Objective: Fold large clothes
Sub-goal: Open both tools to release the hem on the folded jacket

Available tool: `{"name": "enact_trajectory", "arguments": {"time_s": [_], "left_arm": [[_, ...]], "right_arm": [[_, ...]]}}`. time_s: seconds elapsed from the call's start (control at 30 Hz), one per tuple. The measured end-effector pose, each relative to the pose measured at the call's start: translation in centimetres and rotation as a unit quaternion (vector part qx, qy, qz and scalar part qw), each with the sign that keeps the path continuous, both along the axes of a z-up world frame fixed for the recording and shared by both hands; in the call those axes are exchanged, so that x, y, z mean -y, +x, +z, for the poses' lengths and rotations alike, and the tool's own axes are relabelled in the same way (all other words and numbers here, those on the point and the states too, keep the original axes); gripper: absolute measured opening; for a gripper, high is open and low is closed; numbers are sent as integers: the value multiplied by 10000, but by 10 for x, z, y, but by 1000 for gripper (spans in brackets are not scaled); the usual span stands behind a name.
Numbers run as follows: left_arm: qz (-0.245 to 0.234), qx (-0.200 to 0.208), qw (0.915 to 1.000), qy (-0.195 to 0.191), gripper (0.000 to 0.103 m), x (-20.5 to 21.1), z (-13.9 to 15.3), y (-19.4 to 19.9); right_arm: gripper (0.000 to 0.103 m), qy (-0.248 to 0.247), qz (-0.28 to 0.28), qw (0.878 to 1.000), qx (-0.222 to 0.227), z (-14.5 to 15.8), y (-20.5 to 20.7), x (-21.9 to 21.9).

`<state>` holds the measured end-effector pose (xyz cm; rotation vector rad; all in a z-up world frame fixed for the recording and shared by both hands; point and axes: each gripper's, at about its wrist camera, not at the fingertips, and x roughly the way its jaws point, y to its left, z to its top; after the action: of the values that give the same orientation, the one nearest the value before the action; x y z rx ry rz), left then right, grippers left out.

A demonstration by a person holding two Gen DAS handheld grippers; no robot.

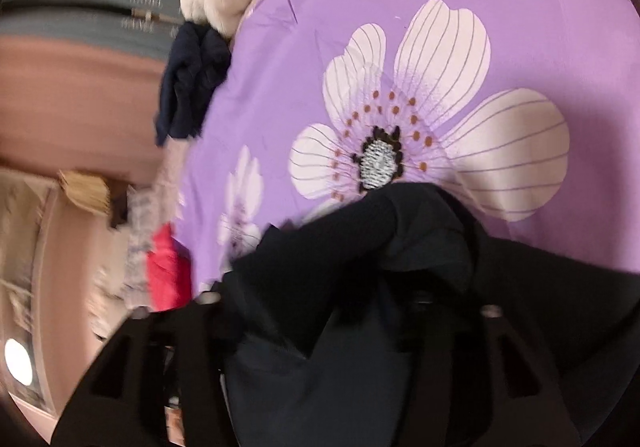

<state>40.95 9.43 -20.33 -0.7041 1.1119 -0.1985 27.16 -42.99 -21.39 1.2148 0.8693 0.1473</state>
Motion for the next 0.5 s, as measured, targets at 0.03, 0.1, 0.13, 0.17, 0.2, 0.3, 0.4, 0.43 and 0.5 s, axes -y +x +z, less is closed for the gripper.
{"name": "enact_trajectory", "arguments": {"time_s": [0.03, 0.1, 0.13, 0.17, 0.2, 0.3, 0.4, 0.43, 0.5], "left_arm": [[1, 27, 10000, 75, 61, 2, 1, 1], [64, 66, 9998, 147, 63, 2, 3, 3], [130, 94, 9998, 138, 65, -2, 5, 5], [192, 119, 9996, 144, 68, -4, 7, 7], [315, 157, 9991, 255, 72, -8, 11, 9], [797, 303, 9930, 818, 88, -25, 26, 14], [1009, 353, 9912, 782, 88, -45, 35, 14], [954, 396, 9916, 779, 88, -46, 38, 11], [620, 531, 9916, 1006, 88, -38, 43, 2]], "right_arm": [[67, 43, -41, 10000, 20, 2, 0, 2], [69, 63, -185, 9997, 137, 9, 0, 11], [71, 5, -274, 9994, 189, 12, -1, 16], [72, -45, -404, 9989, 250, 16, -2, 23], [73, -69, -483, 9984, 292, 19, -3, 28], [73, -451, -460, 9974, 315, 28, -6, 35], [73, -1319, 254, 9884, 706, 51, -6, 13], [73, -1632, 541, 9816, 830, 59, -5, 2], [73, -2399, 1256, 9566, 1073, 73, -5, -31]]}}
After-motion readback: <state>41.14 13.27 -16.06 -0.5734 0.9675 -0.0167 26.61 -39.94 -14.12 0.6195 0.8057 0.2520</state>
